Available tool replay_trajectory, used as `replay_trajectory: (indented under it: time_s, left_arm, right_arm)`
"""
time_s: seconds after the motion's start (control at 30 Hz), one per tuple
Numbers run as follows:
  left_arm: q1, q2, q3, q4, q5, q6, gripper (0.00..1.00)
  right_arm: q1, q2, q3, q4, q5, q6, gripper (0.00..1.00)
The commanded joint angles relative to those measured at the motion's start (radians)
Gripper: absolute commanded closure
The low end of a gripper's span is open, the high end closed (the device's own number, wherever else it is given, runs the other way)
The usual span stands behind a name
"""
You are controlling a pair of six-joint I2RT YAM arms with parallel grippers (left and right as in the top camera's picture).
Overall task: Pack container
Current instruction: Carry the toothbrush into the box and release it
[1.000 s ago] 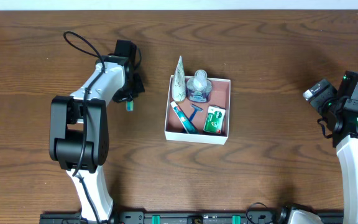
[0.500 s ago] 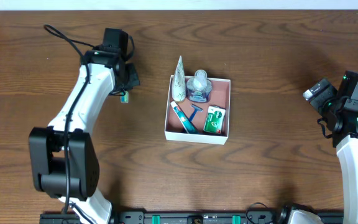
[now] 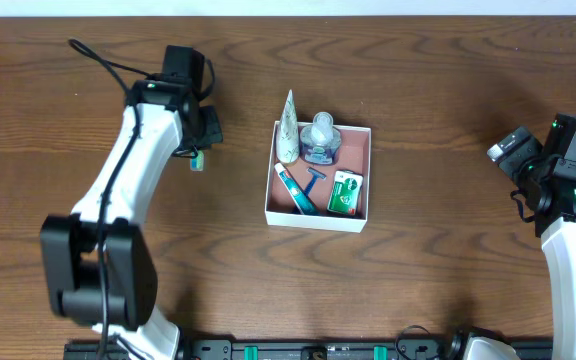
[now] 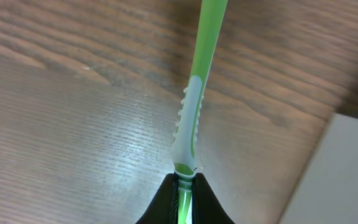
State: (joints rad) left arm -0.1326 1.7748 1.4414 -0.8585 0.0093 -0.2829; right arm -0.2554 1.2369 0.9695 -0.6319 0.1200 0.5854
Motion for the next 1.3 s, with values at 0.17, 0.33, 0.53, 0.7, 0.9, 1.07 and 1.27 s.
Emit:
replay_trajectory:
  time_s: [0.17, 0.33, 0.53, 0.7, 0.9, 1.07, 1.27]
  left_arm:
    - [-0.045, -0.309, 0.017, -0.036, 0.249, 0.339, 0.94]
    - [-0.151, -0.434, 0.017, -0.019, 0.328, 0.416, 0.94]
    - [-0.311, -0.464, 0.013, -0.019, 0.346, 0.518, 0.94]
    - [-0.403, -0.417, -0.011, -0.016, 0.346, 0.623, 0.94]
    - [-0.463, -0.307, -0.018, -0.023, 0.345, 0.806, 0.94]
    - [-0.476, -0.193, -0.018, -0.023, 0.336, 0.919, 0.94]
    - [-0.475, -0.079, -0.018, -0.046, 0.254, 0.919, 0.94]
  right_arm:
    - [-0.006, -0.002, 0.01, -0.001, 0.003, 0.013, 0.01]
    - [-0.006, -0.002, 0.01, -0.001, 0.003, 0.013, 0.01]
    - [-0.006, -0.002, 0.01, -0.001, 0.003, 0.013, 0.01]
    - [-0.006, -0.002, 0.01, -0.001, 0.003, 0.013, 0.01]
    - [-0.006, -0.002, 0.01, -0.001, 0.003, 0.013, 0.01]
    - [-0.006, -0.002, 0.01, -0.001, 0.003, 0.013, 0.01]
    - [-0.006, -0.002, 0.01, -0.001, 0.003, 0.013, 0.01]
